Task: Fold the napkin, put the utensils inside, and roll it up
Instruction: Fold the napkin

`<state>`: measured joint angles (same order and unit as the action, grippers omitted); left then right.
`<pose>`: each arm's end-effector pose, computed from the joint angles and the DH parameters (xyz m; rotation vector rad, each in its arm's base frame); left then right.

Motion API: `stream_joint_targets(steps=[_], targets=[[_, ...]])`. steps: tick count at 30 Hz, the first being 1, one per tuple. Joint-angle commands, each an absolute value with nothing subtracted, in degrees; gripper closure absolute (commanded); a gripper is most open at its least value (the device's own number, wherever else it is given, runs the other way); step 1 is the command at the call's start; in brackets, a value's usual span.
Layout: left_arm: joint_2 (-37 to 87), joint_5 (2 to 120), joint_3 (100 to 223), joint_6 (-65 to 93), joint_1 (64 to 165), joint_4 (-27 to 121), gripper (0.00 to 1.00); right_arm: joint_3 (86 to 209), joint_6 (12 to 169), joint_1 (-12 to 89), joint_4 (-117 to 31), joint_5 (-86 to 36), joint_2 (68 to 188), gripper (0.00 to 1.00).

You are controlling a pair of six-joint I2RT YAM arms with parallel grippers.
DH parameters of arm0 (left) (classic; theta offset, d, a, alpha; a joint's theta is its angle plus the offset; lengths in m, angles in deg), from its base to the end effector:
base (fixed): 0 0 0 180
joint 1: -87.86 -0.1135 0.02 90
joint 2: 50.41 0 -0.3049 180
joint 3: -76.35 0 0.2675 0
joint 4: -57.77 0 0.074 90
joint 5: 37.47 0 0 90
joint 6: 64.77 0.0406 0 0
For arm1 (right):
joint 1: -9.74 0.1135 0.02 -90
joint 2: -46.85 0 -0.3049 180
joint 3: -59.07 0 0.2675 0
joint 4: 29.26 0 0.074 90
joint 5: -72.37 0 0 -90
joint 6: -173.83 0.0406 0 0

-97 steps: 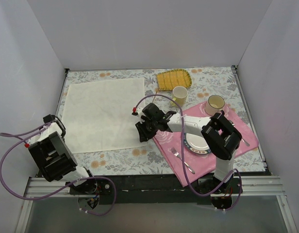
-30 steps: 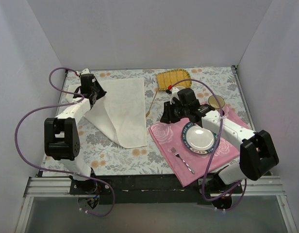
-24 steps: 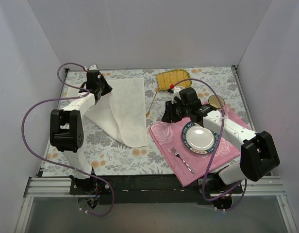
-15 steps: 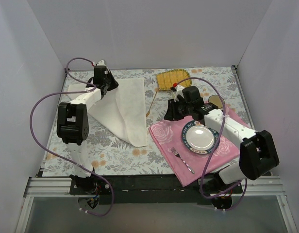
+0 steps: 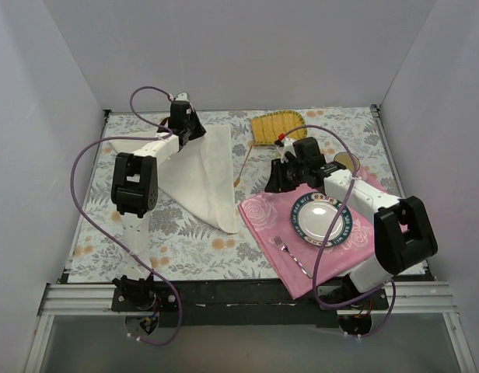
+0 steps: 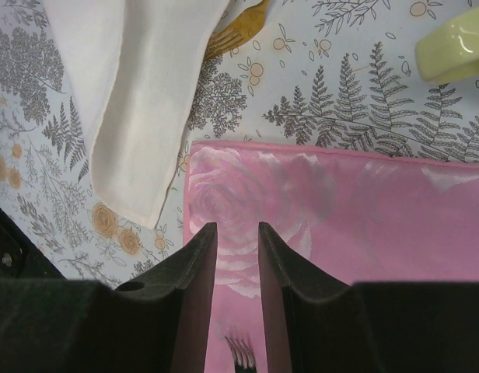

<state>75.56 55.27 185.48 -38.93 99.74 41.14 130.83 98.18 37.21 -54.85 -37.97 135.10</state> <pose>0.5385 -0.1153 0.2196 -0.9738 2.0506 -0.7945 0.3044 0.1741 0.2672 -0.4583 2.3319 0.7727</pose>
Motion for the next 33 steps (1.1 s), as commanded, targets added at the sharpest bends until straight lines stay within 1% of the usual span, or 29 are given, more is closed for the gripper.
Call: stream_joint_targets(steps=[1,23,28,33], targets=[[76.32,55.08,190.38,-36.73,100.96,42.34,1.00,133.99,97.37,36.55,-52.33,-40.30,136.41,0.64],[85.03,60.78,202.25,-34.36,101.31,44.45,1.00,135.40,97.45,34.62,-51.54,-42.94,139.67,0.64],[86.17,62.99,203.22,-32.61,101.75,46.12,1.00,135.22,97.45,34.18,-51.19,-43.21,140.10,0.64],[85.91,63.60,202.52,-31.20,101.84,46.03,1.00,135.05,99.11,34.09,-48.47,-46.71,141.86,0.64]])
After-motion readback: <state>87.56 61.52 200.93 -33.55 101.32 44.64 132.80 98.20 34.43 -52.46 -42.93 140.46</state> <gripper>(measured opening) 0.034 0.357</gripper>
